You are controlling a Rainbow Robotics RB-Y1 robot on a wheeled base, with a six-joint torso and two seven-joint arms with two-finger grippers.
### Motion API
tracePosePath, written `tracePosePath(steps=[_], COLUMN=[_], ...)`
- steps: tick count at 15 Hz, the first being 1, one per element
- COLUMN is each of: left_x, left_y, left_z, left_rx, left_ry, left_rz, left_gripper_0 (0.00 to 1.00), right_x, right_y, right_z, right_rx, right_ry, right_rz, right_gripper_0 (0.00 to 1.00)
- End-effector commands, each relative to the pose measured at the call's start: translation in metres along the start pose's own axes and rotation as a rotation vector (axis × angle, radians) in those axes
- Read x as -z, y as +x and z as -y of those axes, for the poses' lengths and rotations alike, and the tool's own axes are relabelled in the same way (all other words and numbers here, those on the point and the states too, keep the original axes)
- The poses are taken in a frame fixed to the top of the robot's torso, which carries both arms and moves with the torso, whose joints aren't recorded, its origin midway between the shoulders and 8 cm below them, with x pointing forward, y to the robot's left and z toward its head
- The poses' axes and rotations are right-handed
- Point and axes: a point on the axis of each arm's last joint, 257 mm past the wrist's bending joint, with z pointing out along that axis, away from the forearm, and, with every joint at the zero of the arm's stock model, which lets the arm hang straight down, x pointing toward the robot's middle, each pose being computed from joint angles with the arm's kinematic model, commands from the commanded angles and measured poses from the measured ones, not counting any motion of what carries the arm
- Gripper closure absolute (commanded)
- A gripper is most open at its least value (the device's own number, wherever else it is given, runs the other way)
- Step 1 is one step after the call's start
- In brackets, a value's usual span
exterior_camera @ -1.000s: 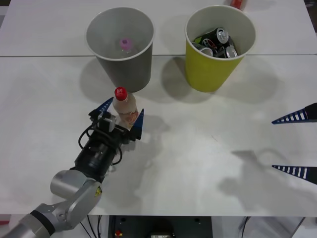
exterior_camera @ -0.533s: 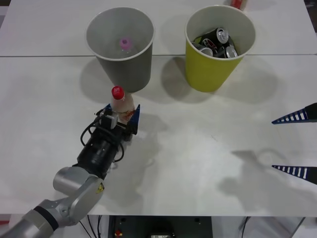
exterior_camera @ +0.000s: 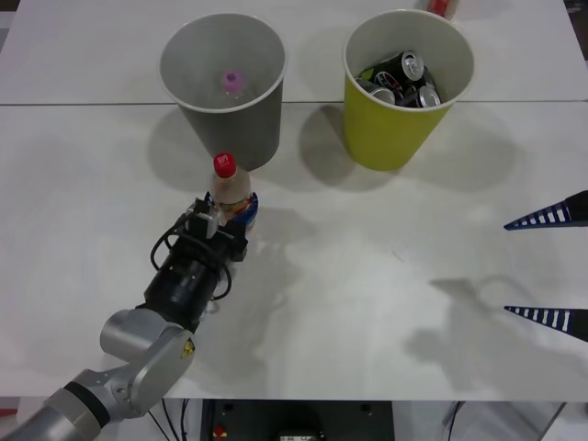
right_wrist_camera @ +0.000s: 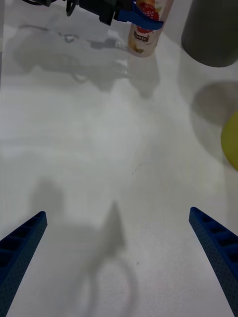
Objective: Put the can into the green bin and the plastic bottle into the gray bin
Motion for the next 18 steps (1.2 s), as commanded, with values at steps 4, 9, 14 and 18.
tracePosePath(steps=[4, 9, 14, 18], left_x=[0.002, 0.034, 0.074, 0.100], left_y=[-0.009, -0.045, -0.074, -0.099], left_z=[-0.011, -0.023, -0.035, -0.038], left_rx=[-0.036, -0.091, -0.316, -0.302], left_ry=[0.008, 0.065, 0.154, 0.321], left_rz=[0.004, -0.102, -0.264, -0.369], left_gripper_0=[1.00, 1.00, 1.00, 1.00], right_x=[0.000, 0.000, 0.000, 0.000], right_y=[0.000, 0.000, 0.000, 0.000], right_z=[0.000, 0.000, 0.000, 0.000], right_rx=[0.000, 0.000, 0.000, 0.000], right_ry=[0.000, 0.000, 0.000, 0.000], right_rz=[0.000, 0.000, 0.000, 0.000], right_gripper_0=[0.00, 0.00, 0.00, 0.00])
